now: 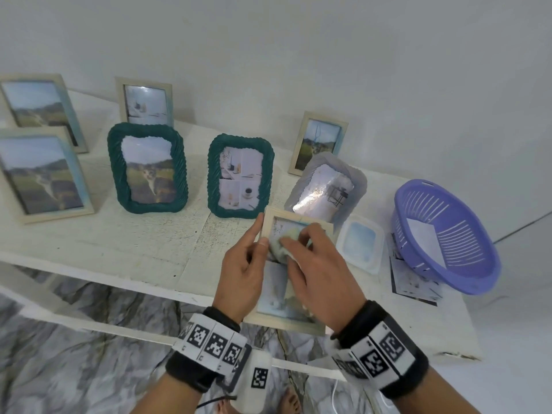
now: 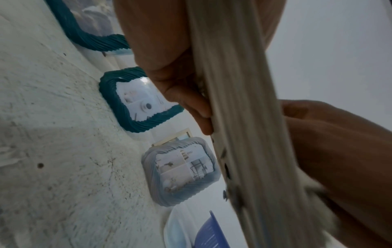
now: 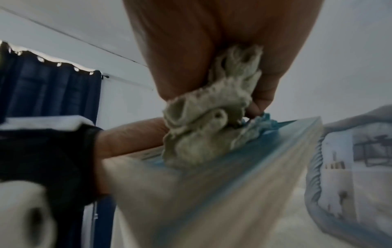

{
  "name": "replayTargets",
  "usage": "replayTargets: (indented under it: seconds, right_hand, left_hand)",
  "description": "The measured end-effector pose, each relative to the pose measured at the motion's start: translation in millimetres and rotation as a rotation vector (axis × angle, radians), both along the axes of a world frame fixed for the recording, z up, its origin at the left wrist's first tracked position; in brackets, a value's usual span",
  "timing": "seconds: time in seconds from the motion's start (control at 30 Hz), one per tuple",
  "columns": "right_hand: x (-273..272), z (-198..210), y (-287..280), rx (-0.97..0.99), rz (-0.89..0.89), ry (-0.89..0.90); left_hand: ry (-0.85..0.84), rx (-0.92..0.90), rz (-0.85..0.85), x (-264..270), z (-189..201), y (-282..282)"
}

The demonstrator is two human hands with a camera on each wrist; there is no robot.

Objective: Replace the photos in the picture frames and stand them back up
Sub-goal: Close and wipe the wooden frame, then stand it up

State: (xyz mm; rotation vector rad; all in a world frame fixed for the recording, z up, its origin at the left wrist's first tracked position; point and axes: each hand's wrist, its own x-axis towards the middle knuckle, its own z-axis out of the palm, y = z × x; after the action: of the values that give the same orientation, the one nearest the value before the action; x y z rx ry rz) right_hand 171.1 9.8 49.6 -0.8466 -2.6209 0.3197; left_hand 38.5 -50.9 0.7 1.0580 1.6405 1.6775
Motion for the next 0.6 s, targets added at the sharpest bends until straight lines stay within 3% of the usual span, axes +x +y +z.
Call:
replayTargets:
  seconds: [0.2, 0.47, 0.6]
  right_hand:
    - [25, -3, -26, -0.121, 0.274, -0.208]
    - [18, 3, 11, 0.043, -0.039, -0.143]
    - [24, -1, -13, -0.072, 0.137, -0.159]
  left_hand:
    - [-0.02, -0.036, 0.081, -17, -2, 1]
    - [-0.005, -0.029, 0.041, -8, 2, 4]
    - [-0.02, -0.037, 0.069, -16, 2, 8]
